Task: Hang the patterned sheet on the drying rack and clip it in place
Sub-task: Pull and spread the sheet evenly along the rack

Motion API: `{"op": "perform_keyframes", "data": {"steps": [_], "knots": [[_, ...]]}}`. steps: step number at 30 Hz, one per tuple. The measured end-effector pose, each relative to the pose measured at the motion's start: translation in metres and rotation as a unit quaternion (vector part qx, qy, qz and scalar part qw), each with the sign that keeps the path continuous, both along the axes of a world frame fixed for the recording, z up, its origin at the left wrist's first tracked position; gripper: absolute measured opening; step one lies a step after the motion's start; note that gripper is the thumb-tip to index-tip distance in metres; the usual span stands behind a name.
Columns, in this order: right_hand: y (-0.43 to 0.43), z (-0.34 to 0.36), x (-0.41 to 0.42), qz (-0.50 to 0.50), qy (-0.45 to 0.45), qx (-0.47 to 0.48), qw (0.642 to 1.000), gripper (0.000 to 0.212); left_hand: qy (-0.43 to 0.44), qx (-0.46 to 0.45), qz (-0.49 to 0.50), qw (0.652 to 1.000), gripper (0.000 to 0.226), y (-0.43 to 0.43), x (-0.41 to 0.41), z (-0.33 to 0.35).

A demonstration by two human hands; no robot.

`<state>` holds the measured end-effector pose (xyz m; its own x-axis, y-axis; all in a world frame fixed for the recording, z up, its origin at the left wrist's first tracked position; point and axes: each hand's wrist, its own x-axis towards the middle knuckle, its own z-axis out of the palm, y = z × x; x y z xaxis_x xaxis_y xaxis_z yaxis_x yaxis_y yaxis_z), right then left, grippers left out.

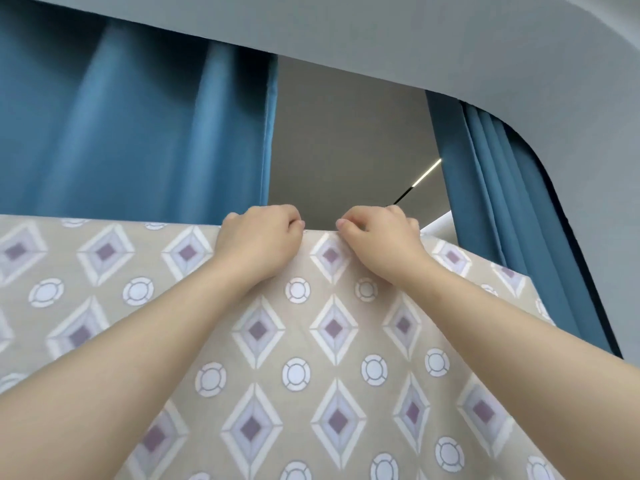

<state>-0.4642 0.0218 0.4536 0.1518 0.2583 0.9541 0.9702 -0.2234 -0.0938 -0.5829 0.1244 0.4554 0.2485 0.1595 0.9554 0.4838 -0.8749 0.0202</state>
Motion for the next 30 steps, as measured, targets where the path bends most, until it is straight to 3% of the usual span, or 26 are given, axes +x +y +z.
{"op": "perform_keyframes", "data": {"steps": [9, 14, 17, 20, 22, 26, 30], "knots": [[0.038, -0.007, -0.046, 0.051, 0.004, 0.021, 0.998, 0.021, -0.043, 0.107, 0.082, 0.99, 0.025, 0.038, -0.075, -0.017], [0.05, -0.008, -0.067, 0.062, -0.035, 0.005, 0.997, 0.027, -0.065, 0.05, 0.084, 0.993, 0.03, 0.048, -0.109, -0.021], [0.06, -0.009, -0.079, 0.07, -0.047, -0.019, 0.996, 0.036, -0.034, 0.019, 0.111, 0.993, 0.033, 0.059, -0.125, -0.018], [0.068, -0.01, -0.089, 0.085, -0.038, -0.034, 0.995, 0.038, 0.019, -0.082, 0.111, 0.99, 0.032, 0.073, -0.144, -0.01], [0.076, -0.011, -0.097, 0.083, -0.05, -0.049, 0.994, 0.033, 0.035, -0.158, 0.043, 0.986, 0.028, 0.081, -0.155, -0.006], [0.103, -0.012, -0.124, 0.048, -0.108, -0.082, 0.99, 0.033, 0.045, -0.143, -0.007, 0.989, 0.026, 0.091, -0.161, 0.001], [0.129, -0.005, -0.15, -0.026, -0.093, -0.017, 0.995, 0.039, 0.097, -0.114, -0.007, 0.989, 0.031, 0.099, -0.165, 0.019]]}}
